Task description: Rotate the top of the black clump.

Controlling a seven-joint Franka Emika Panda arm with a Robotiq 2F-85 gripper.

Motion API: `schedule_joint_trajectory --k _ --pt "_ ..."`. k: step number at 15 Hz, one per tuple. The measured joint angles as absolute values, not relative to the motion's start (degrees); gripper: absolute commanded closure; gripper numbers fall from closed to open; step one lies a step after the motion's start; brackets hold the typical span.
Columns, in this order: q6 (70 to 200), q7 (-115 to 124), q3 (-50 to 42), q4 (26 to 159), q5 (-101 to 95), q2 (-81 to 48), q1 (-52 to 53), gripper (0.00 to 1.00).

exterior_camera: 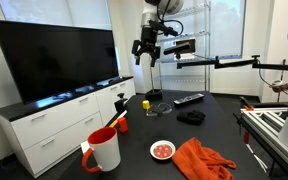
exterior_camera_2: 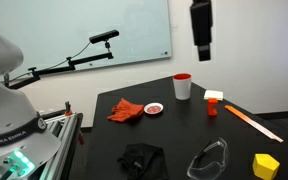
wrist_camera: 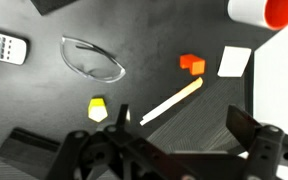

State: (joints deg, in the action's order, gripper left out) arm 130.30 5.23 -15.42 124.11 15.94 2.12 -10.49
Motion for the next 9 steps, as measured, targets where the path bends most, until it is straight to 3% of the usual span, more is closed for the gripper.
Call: schedule_joint_trajectory --k 3,9 --pt "130.72 5.03 -14.89 116.13 20.74 -5.74 -10.56 0.00" --pt "130.76 5.25 -14.76 117.06 20.66 -6.49 -10.90 0.00"
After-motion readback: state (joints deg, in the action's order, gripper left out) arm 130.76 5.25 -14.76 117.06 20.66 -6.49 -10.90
